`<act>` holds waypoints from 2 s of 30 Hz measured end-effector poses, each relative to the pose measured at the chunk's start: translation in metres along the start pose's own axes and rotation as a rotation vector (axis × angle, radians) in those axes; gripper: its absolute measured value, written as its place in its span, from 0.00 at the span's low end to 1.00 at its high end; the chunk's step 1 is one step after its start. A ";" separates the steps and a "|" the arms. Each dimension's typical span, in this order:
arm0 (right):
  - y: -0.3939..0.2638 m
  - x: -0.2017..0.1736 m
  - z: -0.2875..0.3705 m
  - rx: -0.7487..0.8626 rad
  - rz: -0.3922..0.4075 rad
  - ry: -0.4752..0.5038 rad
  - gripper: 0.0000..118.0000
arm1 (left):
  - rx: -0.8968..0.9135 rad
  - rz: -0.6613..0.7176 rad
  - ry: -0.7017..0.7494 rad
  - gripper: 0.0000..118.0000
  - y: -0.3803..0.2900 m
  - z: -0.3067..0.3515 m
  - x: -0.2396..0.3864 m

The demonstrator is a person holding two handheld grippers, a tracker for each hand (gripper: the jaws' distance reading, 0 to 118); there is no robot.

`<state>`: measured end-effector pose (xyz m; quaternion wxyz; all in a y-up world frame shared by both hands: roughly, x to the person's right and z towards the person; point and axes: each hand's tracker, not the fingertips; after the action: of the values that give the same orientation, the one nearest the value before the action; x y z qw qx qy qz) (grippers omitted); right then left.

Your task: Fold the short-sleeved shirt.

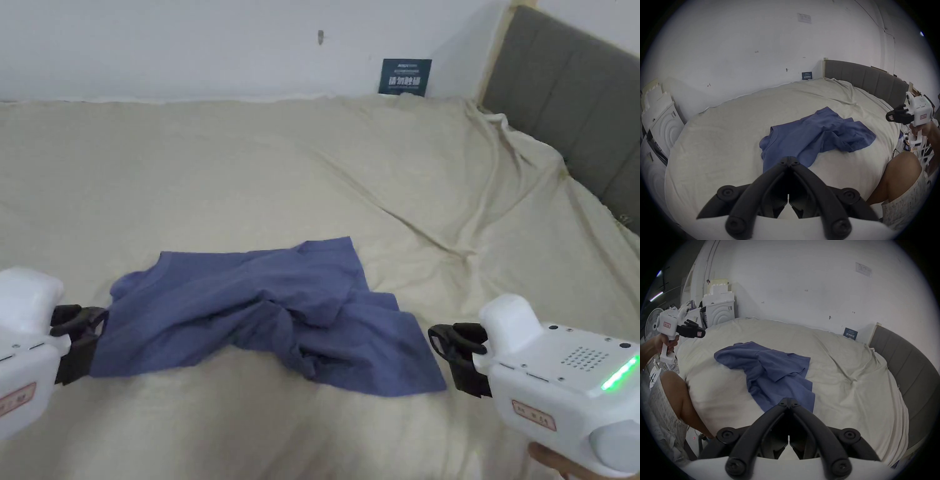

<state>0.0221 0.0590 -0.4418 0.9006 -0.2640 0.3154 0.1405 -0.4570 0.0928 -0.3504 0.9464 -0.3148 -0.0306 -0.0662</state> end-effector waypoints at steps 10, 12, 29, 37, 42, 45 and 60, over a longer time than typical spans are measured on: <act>-0.022 0.037 -0.051 -0.145 -0.008 0.029 0.00 | -0.017 0.023 0.018 0.00 0.000 -0.001 -0.008; -0.027 0.040 -0.067 -0.194 0.006 0.051 0.05 | -0.019 0.038 0.026 0.00 -0.003 -0.004 -0.011; -0.041 0.032 -0.127 -0.328 -0.028 0.080 0.52 | -0.078 0.089 0.023 0.00 -0.025 -0.034 -0.034; -0.026 0.027 -0.118 -0.281 -0.017 0.065 0.05 | -0.100 0.092 0.016 0.00 -0.033 -0.046 -0.047; -0.004 0.020 -0.100 -0.186 -0.088 0.126 0.05 | -0.115 0.089 0.015 0.00 -0.038 -0.057 -0.056; 0.009 0.016 -0.092 -0.142 -0.105 0.143 0.05 | -0.121 0.088 0.008 0.00 -0.038 -0.064 -0.055; -0.017 0.032 -0.085 -0.099 -0.221 0.131 0.05 | -0.101 -0.001 -0.107 0.00 0.011 -0.107 -0.017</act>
<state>0.0122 -0.0001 -0.5119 0.8739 -0.3500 0.3352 0.0385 -0.4708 0.0398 -0.4441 0.9262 -0.3654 -0.0780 -0.0512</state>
